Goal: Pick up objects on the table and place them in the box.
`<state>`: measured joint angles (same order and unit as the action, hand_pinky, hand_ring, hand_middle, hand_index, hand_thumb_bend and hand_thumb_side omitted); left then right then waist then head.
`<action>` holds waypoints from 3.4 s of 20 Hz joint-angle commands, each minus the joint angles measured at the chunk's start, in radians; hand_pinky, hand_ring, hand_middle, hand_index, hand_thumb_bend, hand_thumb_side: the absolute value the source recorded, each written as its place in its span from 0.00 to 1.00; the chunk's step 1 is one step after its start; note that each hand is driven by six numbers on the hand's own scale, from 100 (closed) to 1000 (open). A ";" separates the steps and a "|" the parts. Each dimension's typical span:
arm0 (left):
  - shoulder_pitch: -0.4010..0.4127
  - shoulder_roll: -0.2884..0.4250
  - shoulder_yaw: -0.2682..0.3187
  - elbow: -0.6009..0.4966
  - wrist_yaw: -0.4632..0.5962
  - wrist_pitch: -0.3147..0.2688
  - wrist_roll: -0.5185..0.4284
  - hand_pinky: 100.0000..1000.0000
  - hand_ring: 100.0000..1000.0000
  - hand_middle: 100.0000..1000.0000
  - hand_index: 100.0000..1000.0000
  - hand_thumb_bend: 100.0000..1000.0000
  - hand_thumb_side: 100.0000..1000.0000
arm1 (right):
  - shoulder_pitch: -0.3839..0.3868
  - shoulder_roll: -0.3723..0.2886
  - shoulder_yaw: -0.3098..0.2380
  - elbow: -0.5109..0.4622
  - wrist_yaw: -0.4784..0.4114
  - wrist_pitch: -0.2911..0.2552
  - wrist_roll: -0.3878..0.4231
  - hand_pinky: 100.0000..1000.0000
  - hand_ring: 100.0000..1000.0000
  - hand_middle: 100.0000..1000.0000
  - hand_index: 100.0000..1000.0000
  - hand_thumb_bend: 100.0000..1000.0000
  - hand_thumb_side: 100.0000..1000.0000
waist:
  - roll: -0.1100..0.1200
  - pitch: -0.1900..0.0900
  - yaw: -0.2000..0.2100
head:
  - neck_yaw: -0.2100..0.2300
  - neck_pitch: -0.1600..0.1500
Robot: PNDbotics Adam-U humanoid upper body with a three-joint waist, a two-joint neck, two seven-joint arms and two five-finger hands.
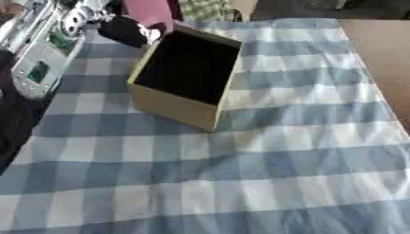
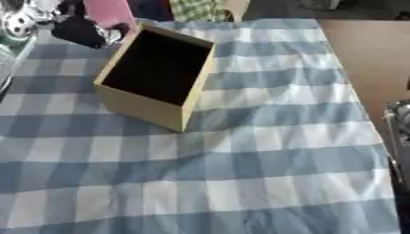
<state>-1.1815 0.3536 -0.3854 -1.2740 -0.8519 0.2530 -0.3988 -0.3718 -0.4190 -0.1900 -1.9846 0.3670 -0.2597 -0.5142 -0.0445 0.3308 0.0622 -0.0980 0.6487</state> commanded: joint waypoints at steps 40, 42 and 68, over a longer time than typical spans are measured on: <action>-0.035 -0.114 0.030 0.211 -0.244 -0.133 -0.137 0.51 0.69 0.80 0.89 1.00 0.72 | -0.018 0.007 -0.006 -0.015 -0.015 -0.003 0.009 0.84 0.64 0.58 0.71 0.00 0.99 | 0.010 0.003 -0.030 | -0.002 -0.017; -0.040 -0.110 0.031 0.203 -0.275 -0.118 -0.143 0.54 0.73 0.81 0.89 1.00 0.73 | -0.017 0.007 -0.006 -0.015 -0.015 -0.003 0.009 0.84 0.64 0.58 0.70 0.00 0.99 | 0.011 0.002 -0.031 | -0.002 -0.017; -0.045 -0.026 0.107 -0.179 -0.253 0.022 -0.081 0.40 0.59 0.68 0.82 0.62 0.83 | 0.002 -0.002 -0.020 -0.015 -0.012 -0.003 -0.002 0.84 0.65 0.58 0.71 0.00 0.98 | 0.017 -0.044 -0.015 | -0.018 0.022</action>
<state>-1.2107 0.2982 -0.2958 -1.4045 -1.1160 0.2660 -0.4858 -0.3642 -0.4000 -0.1981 -1.9846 0.3583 -0.2628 -0.5121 -0.0261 0.3114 0.0478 -0.1120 0.6636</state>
